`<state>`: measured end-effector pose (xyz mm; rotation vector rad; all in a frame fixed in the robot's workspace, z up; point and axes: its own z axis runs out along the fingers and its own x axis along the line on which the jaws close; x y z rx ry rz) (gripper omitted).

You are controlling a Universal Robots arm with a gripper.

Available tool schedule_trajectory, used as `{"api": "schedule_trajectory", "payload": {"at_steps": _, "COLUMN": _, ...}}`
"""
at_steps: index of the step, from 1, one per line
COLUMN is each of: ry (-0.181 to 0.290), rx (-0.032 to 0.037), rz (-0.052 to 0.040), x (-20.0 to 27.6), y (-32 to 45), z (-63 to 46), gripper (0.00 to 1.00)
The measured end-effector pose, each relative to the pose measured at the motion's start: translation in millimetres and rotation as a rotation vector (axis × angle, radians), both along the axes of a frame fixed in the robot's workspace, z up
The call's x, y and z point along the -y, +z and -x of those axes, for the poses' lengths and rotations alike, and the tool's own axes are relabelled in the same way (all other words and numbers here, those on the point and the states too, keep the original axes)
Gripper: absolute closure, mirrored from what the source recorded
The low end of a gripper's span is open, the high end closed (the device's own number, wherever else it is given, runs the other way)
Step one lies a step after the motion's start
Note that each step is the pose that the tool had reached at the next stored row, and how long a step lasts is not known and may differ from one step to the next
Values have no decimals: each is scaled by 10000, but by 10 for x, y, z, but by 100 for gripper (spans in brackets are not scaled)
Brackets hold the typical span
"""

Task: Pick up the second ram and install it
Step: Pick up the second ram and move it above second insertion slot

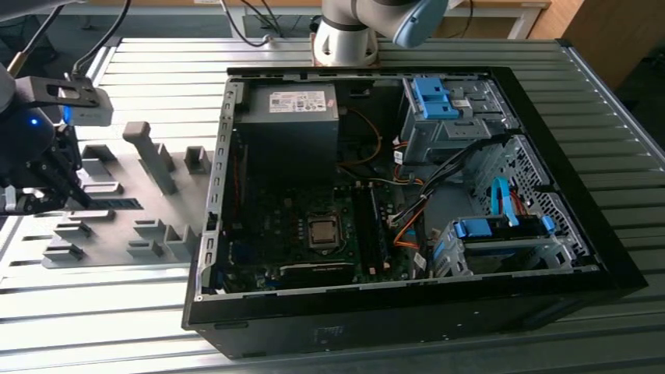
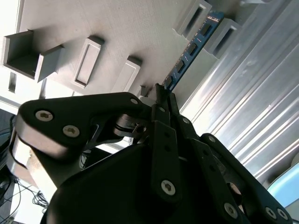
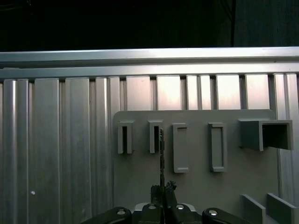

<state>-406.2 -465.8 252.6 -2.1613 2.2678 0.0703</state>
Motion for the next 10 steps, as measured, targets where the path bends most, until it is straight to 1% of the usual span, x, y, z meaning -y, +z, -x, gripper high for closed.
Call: {"api": "schedule_trajectory", "payload": {"at_steps": 10, "ry": 0, "rx": 0, "rz": 0, "x": -1, "y": 85, "z": 0, "gripper": 86}}
